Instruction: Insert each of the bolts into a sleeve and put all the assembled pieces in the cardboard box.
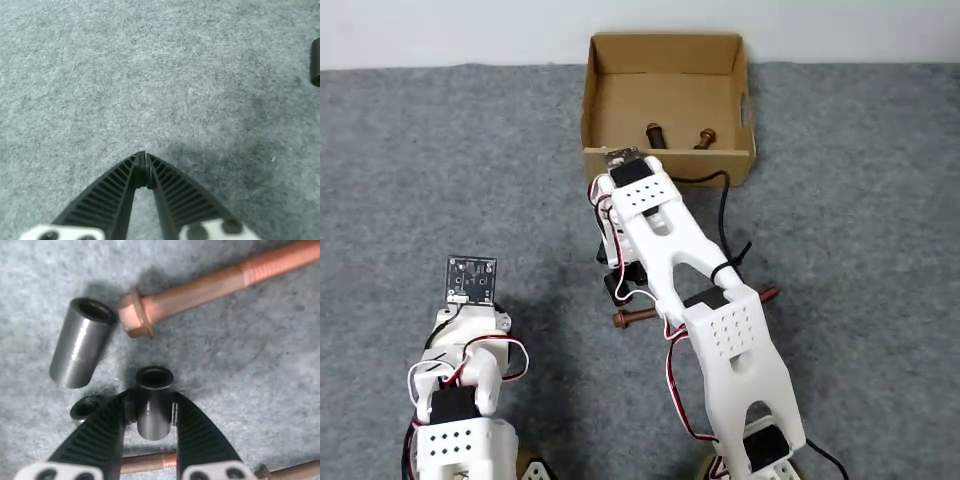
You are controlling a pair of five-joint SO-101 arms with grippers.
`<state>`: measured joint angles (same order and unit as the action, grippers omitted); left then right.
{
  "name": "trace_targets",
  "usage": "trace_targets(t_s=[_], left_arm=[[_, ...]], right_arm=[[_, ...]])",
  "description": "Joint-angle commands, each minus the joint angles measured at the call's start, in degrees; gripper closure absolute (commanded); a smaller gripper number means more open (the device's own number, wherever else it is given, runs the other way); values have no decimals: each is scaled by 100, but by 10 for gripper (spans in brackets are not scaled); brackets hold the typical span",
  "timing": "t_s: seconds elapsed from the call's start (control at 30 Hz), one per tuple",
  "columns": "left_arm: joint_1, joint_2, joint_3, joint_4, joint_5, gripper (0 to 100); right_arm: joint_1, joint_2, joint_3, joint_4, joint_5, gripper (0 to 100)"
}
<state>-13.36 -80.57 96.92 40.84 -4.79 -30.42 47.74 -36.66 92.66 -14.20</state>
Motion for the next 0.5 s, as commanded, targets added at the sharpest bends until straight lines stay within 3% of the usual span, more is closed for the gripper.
trace_targets(t_s=[0.0,0.23,0.47], left_arm=[[-35,-53,-31,-114,-44,995],[-35,-53,-31,-114,-53,995],[-35,-53,-31,-114,-53,995]], right_arm=[[-4,-708,-369,365,-62,991],[154,-1947,-255,1033,-624,991],[558,-3679,1020,1015,-782,991]])
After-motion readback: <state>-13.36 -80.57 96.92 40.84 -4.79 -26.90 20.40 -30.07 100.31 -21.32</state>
